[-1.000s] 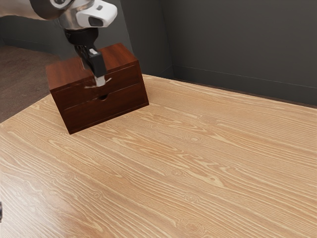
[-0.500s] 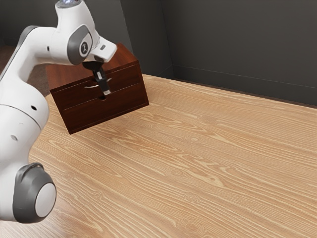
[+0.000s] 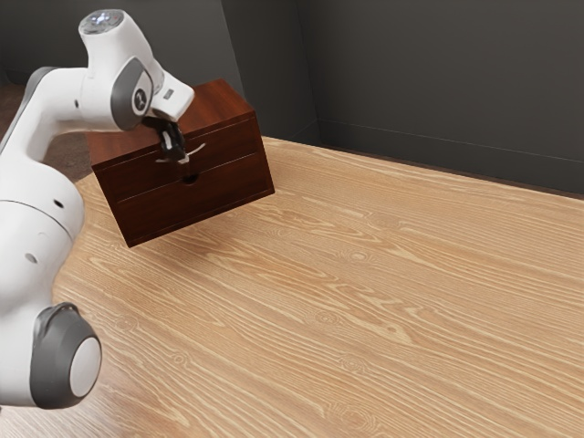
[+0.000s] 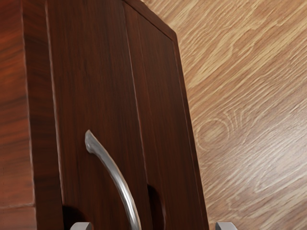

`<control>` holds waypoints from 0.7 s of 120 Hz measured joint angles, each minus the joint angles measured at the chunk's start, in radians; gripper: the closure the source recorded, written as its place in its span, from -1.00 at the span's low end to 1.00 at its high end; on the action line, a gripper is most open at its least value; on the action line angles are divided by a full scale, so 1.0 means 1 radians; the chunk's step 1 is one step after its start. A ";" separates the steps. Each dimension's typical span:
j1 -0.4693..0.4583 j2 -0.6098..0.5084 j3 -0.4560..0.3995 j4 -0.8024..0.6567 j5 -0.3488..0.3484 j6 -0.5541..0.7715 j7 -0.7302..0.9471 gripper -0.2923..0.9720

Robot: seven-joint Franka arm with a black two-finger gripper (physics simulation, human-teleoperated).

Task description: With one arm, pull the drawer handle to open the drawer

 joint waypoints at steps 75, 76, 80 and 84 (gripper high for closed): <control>-0.050 -0.003 0.076 -0.102 -0.060 0.030 -0.039 0.25; -0.051 -0.006 0.077 -0.106 -0.060 0.030 -0.039 0.26; -0.057 -0.019 0.076 -0.127 -0.060 0.029 -0.041 0.27; -0.060 -0.031 0.073 -0.147 -0.059 0.030 -0.043 0.27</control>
